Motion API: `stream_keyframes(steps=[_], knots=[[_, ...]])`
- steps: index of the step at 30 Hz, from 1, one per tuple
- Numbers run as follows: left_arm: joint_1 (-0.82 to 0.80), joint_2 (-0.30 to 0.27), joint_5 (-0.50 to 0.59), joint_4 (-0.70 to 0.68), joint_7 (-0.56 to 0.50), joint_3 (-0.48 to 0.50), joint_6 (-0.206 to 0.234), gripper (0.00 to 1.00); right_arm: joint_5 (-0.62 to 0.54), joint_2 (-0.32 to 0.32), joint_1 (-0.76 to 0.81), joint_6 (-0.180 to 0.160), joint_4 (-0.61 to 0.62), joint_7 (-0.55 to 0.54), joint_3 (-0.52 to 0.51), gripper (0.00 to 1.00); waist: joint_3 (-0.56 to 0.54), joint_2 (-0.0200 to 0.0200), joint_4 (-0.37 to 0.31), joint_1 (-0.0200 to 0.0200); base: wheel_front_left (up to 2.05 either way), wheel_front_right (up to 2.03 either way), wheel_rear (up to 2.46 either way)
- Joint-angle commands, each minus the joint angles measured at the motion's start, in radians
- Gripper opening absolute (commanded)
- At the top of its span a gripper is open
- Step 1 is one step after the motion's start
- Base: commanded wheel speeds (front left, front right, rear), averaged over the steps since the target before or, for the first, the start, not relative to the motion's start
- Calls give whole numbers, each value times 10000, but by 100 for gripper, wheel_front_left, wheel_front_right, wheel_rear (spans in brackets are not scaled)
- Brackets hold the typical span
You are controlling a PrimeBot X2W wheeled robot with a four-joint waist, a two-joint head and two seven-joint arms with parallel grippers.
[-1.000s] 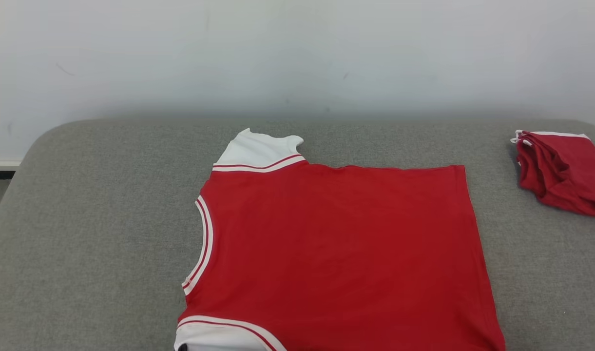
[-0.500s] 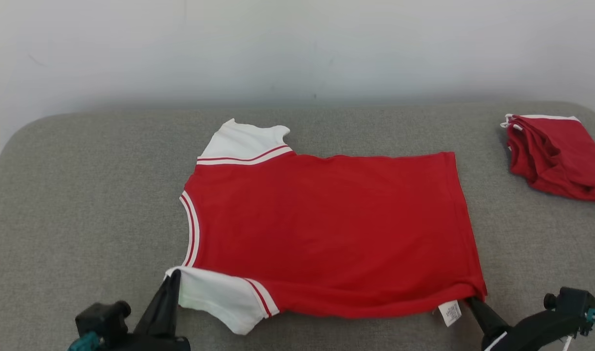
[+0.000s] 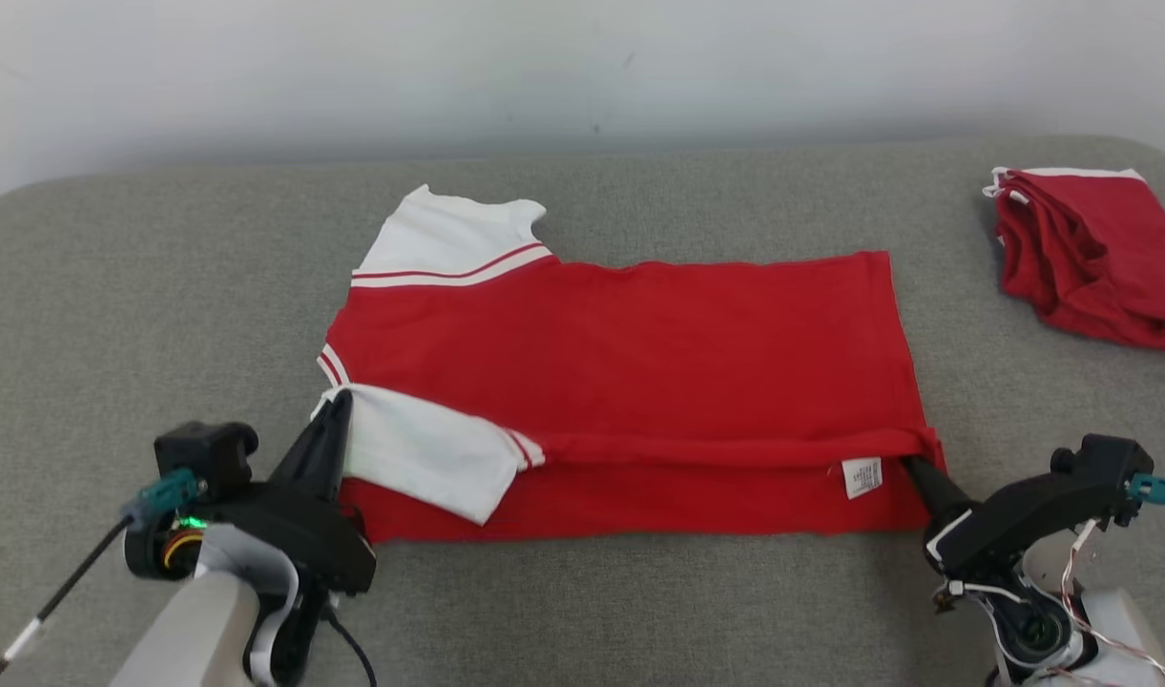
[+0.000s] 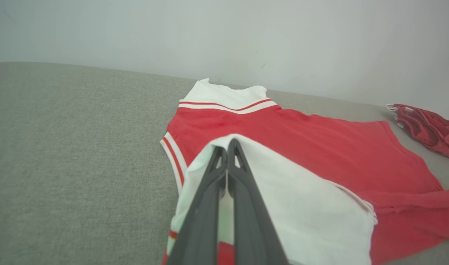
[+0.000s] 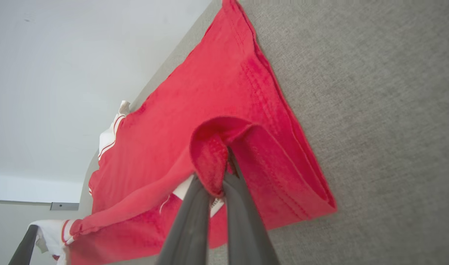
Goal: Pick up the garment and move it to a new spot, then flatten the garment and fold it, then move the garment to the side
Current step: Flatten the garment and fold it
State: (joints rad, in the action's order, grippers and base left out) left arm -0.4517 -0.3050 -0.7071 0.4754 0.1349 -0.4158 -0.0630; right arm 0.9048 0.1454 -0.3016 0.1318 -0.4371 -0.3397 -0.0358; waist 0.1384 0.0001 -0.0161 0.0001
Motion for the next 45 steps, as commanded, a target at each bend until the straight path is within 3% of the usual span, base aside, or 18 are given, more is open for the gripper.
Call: stream_keyframes(steps=[1, 4, 5, 6, 7, 15, 26, 34, 45], knots=[[-428, 111, -64, 480, -38, -55, -161, 0, -181, -146, -323, -24, -219, 90, -194, 0, 210, -1, -71, -1, 0, 0, 0], [-811, 124, -44, 913, 119, -87, -290, 0, -297, -227, -580, -24, -346, 205, -296, 0, 275, -1, -125, -1, 0, 0, 0], [-967, 165, -94, 1145, 230, -55, -320, 0, -418, -225, -666, -24, -367, 349, -345, 40, 284, -1, -142, -1, 0, 0, 0], [-1086, 208, -90, 1336, 379, -47, -362, 40, -426, -269, -701, -24, -429, 383, -348, 100, 274, -1, -160, -1, 0, 0, 0], [-1163, 249, -87, 1549, 481, -64, -412, 100, -461, -311, -729, -24, -465, 420, -325, 100, 257, -1, -176, -1, 0, 0, 0], [-1041, 310, -119, 2457, 1130, -52, -592, 100, -727, 106, -289, -24, -47, 973, -21, 100, -131, -1, -108, -1, 0, 0, 0], [866, 378, 101, 2201, 1304, 297, -558, 100, -1754, 1070, 898, -24, 325, 2253, 908, 100, -554, -1, 200, -1, 0, 0, 0], [1057, 542, 364, 2317, 1302, 209, -569, 100, -2303, 1385, 623, -24, -220, 2913, 1307, 100, -349, -1, 271, -1, 0, 0, 0], [484, 714, 468, 2862, 1304, 224, -615, 100, -2877, 1237, -190, -24, -1757, 3520, 1950, 100, 68, -1, 172, -1, 0, 0, 0]])
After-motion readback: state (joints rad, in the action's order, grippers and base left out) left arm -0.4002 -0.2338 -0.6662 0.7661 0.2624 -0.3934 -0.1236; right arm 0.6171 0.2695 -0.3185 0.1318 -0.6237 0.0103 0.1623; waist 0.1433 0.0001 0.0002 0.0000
